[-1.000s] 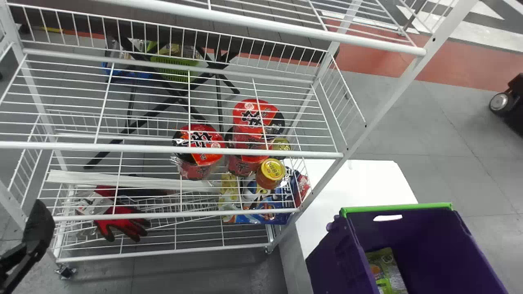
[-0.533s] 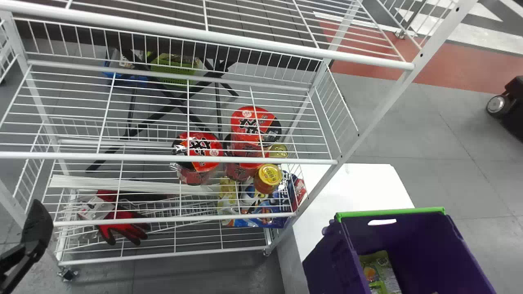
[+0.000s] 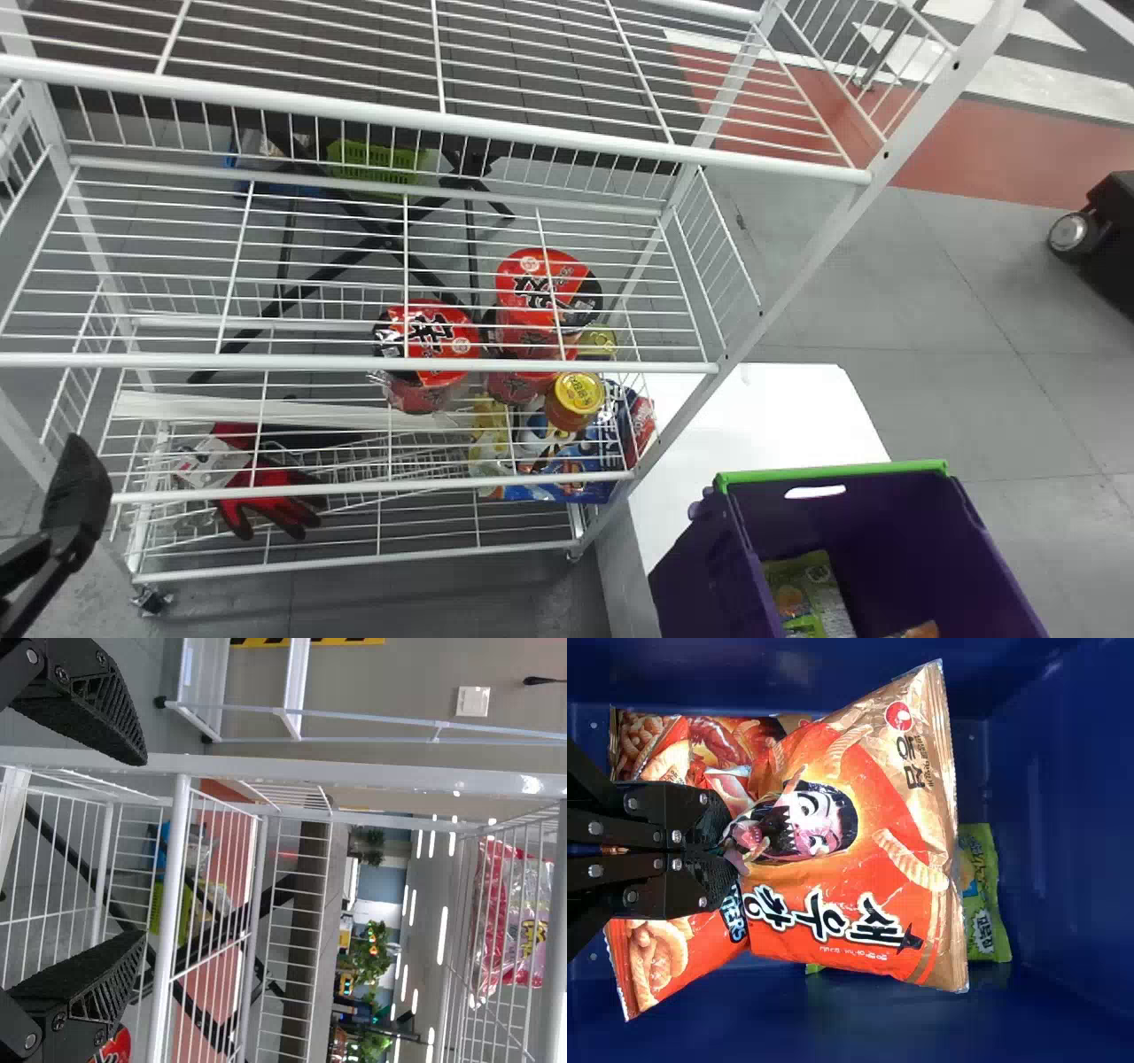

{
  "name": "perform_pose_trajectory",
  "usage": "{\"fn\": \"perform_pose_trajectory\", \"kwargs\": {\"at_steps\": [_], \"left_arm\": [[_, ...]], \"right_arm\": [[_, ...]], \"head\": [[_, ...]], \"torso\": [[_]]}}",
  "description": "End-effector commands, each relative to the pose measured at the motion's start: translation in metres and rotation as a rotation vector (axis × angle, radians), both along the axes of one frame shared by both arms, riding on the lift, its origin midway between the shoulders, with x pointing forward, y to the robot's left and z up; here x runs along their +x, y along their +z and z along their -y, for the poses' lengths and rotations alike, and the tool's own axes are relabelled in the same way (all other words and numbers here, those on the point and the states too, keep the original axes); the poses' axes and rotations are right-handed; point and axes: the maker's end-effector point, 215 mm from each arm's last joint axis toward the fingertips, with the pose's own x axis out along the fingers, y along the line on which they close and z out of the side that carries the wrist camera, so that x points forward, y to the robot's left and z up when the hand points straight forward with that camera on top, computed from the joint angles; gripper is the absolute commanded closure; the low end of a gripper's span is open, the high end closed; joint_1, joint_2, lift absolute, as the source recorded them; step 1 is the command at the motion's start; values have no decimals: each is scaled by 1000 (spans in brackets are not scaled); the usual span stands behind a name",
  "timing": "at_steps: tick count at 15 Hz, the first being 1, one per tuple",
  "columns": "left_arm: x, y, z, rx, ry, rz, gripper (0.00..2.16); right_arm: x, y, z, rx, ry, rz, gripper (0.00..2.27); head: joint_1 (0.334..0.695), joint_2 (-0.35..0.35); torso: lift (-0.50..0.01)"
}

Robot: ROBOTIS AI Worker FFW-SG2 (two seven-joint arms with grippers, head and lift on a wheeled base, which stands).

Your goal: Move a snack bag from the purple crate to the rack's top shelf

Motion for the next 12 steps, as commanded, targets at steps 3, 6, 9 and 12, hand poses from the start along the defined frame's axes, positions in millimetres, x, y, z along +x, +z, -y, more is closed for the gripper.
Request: {"fn": "perform_pose_trajectory", "kwargs": {"at_steps": [3,6,9,12], "left_arm": [[-2,3,0,3,-2,2,134],[-3,6,1,6,-3,6,134],[-3,6,1,8,-3,6,134],[-5,6,1,8,-4,5,134]], "right_arm": [[4,2,-2,9,-3,13,2108],[5,2,-3,10,-1,17,2108],[7,3,-4,12,-1,19,2108],[10,5,-5,12,2,24,2108]], "head": [[695,-350],[695,-350],[695,-350],[695,-350]], "torso": [[-294],[-282],[-270],[-258]]}}
